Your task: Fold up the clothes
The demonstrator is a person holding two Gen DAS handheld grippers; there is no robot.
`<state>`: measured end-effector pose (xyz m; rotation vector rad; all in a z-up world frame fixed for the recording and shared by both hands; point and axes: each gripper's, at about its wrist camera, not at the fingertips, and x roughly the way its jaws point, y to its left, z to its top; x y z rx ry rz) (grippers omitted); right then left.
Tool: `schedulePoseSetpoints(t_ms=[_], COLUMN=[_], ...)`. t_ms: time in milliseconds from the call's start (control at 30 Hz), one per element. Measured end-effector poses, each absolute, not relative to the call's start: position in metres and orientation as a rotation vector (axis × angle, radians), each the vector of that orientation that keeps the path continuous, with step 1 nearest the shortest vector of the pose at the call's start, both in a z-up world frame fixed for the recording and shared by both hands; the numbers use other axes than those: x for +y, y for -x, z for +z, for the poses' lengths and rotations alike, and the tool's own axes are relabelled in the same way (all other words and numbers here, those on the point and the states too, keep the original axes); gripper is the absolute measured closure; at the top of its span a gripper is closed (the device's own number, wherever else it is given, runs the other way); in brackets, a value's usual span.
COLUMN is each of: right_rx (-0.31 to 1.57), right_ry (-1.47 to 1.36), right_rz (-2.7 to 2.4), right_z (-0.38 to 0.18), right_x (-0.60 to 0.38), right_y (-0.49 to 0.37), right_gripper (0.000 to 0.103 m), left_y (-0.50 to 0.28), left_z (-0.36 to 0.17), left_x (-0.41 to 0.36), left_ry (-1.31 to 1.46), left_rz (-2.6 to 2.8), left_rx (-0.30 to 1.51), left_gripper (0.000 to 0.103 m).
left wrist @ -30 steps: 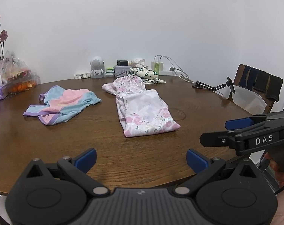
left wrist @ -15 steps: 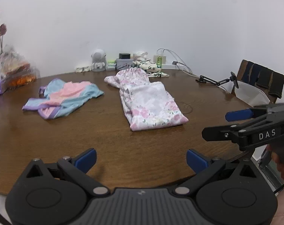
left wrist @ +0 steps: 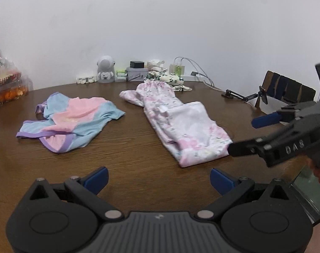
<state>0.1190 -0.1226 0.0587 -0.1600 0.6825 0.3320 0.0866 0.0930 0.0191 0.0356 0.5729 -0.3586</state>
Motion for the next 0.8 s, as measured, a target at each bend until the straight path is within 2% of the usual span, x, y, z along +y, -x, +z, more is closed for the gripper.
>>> schedulePoseSetpoints(t_ms=[267,633,800], right_rx=[0.602,0.517,0.595], right_ry=[0.193,0.568,0.682], right_rz=[0.366,0.568,0.727], right_z=[0.065,0.066,0.059], right_x=[-0.12,-0.116,-0.127], right_y=[-0.122,-0.139,-0.155], right_gripper=[0.0,0.002,0.031], left_y=[-0.098,-0.123,-0.133], left_z=[0.03,0.033,0.029], left_x=[0.097,0.08,0.06], left_ry=[-0.105,-0.138,-0.184], left_rz=[-0.382,-0.352,-0.376], left_rx=[0.596,0.577,0.61], left_gripper=[0.0,0.0,0.001])
